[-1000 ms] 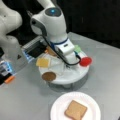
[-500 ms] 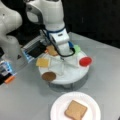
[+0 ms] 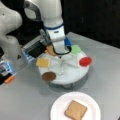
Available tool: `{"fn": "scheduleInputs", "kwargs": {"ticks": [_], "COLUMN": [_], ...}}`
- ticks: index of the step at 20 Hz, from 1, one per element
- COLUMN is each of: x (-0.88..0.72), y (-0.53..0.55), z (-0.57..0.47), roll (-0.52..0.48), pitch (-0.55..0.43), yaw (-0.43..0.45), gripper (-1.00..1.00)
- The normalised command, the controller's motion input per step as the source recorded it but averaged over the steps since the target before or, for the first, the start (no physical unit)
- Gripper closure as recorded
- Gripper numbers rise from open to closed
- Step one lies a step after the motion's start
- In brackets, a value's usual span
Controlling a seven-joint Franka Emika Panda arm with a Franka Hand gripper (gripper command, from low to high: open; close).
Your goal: Ingredient selection for cheeseburger or sandwich
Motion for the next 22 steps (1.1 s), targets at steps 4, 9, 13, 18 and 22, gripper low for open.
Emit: {"fn": "scheduleInputs", "kwargs": {"ticks": [4, 9, 13, 18, 22], "x": [-0.05, 0.08, 0.24, 0.37, 0.43], "y": [-0.32, -0.4, -0.42, -0.36, -0.34], "z": [0.19, 0.03, 0.03, 0.14, 0.09], "roll": [-0.137, 0.028, 0.209, 0.309, 0.371], "pitch": [0.063, 0.118, 0.196, 0.167, 0.126], "yaw": [-0.459, -0.573, -0.47, -0.225, -0.075], "gripper": [-1.0, -1.0, -1.0, -1.0, -1.0]}}
